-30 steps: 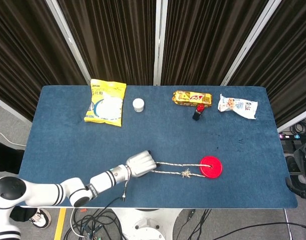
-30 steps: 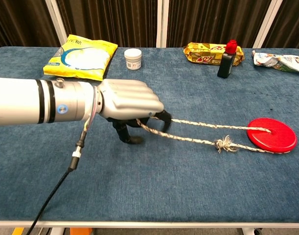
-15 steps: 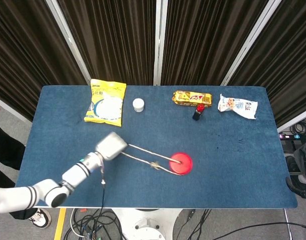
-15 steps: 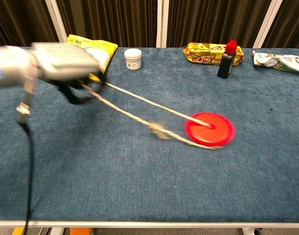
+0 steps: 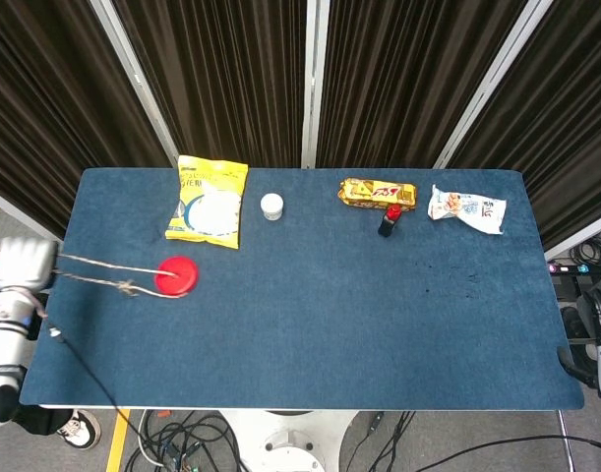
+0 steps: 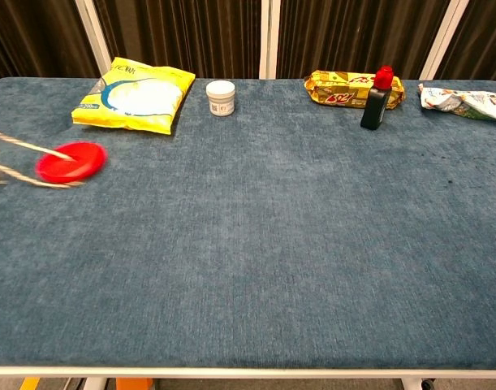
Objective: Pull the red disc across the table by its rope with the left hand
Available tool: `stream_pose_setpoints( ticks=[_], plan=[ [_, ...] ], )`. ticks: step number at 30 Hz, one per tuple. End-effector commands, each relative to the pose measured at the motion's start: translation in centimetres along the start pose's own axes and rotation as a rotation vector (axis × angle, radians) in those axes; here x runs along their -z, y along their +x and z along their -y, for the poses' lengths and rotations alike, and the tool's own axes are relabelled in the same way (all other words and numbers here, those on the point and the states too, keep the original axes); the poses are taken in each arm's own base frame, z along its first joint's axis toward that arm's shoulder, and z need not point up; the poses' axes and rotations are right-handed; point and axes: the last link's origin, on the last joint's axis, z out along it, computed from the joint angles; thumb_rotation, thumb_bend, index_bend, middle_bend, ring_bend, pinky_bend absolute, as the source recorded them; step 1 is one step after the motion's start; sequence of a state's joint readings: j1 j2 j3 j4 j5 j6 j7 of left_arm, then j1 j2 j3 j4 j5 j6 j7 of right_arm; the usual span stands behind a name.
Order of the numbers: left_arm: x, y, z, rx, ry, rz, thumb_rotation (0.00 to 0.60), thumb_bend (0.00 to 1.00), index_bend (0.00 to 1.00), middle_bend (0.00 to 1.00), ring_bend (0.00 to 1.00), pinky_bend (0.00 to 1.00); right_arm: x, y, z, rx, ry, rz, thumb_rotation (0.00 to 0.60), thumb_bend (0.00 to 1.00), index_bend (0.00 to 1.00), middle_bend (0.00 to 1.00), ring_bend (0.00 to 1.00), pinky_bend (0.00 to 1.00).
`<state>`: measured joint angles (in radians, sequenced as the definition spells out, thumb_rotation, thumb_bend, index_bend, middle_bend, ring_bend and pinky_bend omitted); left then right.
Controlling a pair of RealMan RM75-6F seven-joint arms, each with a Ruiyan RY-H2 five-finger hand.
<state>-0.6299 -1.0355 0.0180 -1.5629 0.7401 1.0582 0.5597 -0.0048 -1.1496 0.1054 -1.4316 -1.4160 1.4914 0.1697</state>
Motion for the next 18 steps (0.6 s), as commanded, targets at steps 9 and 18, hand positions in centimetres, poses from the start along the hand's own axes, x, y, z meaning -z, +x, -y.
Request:
stream_pose_setpoints(
  ticks=[9,18],
  plan=[
    [1.4,-0.1,-3.2,0.158,-0.154,-0.039,0.600,0.42,0.73,1.00,0.81,0.73,0.0,-0.2,0.7,0.007,0.016,0.007,0.600,0.22,0.00,0.00,0.00,0.00],
    [2.5,0.0,-11.2,0.330,-0.515,-0.122,0.600,0.32,0.51,0.76,0.48,0.53,0.0,-0.7,0.6,0.006,0.011,0.027,0.600,0.21,0.00,0.00,0.00,0.00]
  ],
)
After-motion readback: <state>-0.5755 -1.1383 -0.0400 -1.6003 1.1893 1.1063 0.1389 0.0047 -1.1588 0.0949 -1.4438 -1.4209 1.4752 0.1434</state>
